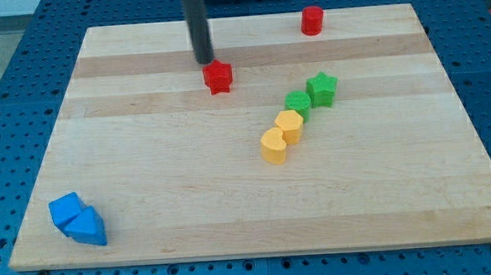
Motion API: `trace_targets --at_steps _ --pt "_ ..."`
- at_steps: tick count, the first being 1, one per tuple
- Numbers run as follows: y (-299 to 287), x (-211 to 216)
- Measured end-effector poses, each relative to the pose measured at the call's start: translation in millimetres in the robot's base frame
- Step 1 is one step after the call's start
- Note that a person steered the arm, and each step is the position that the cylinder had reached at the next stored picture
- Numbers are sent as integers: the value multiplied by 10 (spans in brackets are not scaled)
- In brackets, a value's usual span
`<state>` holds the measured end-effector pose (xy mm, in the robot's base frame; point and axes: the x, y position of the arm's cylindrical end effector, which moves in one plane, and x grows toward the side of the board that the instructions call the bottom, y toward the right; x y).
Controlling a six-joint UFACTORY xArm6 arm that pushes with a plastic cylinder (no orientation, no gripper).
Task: Push red star towards yellow heart
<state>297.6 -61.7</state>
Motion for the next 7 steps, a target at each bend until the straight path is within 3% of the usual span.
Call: trace_targets --at_steps 2,4,7 --pt "-140 1071" --pt "-11 601" --pt "202 601"
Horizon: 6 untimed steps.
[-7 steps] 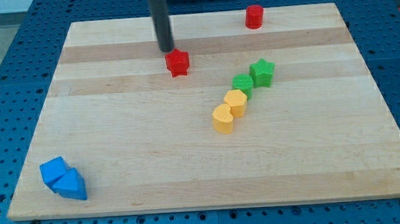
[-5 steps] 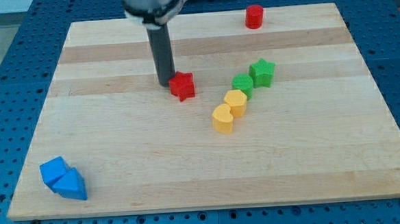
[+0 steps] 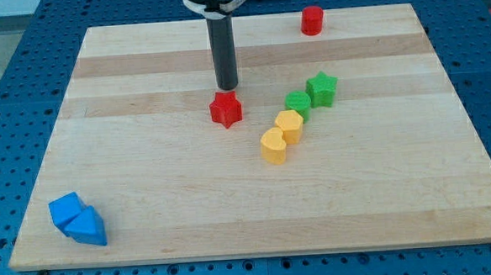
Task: Push red star towards yellow heart
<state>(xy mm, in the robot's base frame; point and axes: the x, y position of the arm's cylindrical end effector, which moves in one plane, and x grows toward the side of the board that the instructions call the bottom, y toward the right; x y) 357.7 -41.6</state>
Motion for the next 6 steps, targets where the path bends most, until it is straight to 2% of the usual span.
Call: trace_targets --at_steps 3,4,6 --pt "-142 61" --pt "202 46" --pt "19 666"
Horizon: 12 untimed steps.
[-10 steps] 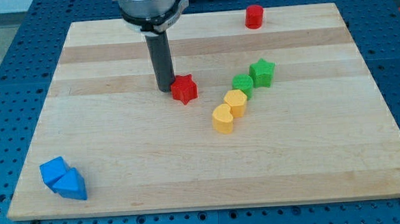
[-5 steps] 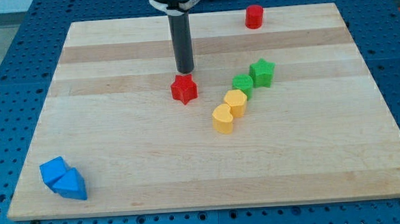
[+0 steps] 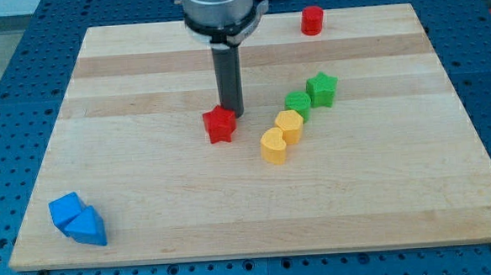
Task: Push red star towards yellow heart
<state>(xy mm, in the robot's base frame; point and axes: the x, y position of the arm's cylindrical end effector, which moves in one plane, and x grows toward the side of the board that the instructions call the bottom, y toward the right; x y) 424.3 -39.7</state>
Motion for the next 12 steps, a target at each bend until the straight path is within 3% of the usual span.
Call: trace_targets --at_steps 1,2,3,5,6,7,8,10,12 --pt "-34 -48" --pt "-164 -403" --pt "-277 -341" --pt "397 149" --pt "457 71" --pt "228 -327" --pt "-181 -317" --pt "-210 343" --pt "-810 341"
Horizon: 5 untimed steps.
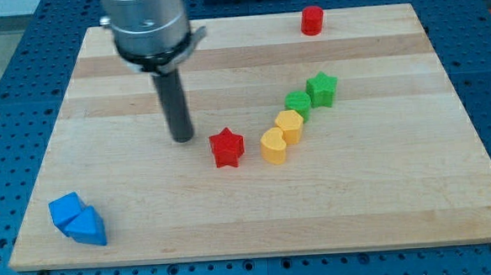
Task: Push red star towards yellow heart
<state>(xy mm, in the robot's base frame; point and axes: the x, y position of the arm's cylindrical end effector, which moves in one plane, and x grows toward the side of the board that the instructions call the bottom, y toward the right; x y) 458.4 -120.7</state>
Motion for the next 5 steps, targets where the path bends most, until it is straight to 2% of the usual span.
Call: trace_targets --at_steps 2,5 --pt "25 617" --pt "324 458"
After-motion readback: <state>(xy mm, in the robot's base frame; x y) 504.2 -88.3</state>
